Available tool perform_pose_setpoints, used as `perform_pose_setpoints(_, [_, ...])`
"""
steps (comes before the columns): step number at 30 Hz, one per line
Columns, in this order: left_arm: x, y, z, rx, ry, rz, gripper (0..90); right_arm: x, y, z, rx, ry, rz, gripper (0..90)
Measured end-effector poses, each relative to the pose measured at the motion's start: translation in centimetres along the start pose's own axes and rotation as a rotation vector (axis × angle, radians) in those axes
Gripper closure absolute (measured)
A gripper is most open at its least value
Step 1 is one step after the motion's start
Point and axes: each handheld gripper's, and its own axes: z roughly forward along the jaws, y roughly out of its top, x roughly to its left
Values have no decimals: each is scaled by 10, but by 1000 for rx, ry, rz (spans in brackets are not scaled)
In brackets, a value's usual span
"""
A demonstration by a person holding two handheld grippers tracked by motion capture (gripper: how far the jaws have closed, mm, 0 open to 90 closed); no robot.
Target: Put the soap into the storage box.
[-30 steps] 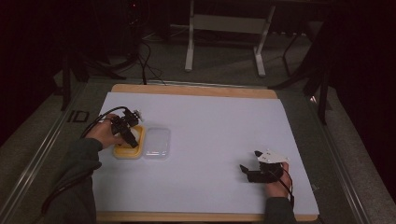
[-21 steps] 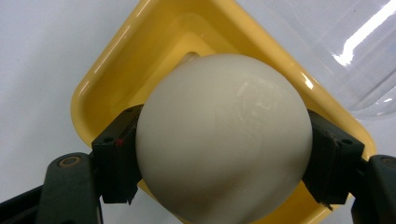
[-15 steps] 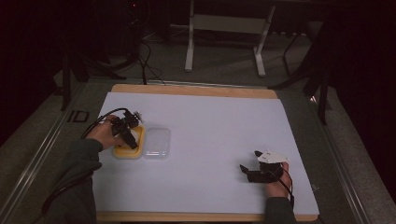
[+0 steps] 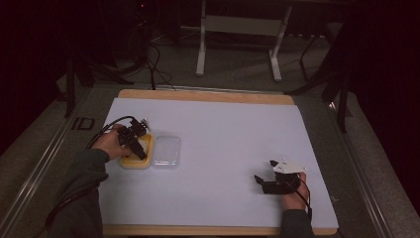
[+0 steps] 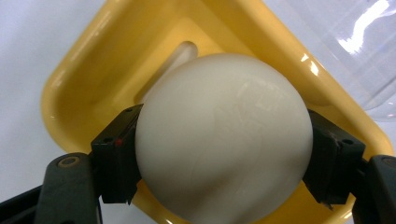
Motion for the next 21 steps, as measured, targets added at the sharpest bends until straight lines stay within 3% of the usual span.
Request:
perform_pose_setpoints(11, [-1,-5,-2,-41,-3,31,170,0,0,0,1,1,-4,157])
perform_pose_setpoints(16, [-2,-8,-10,-85,30,41,120,0,0,0,0,0,-6,156])
perform_pose_setpoints(21, [0,-11,-16,-92,42,41,123,1,0,0,-2,-2,-7,157])
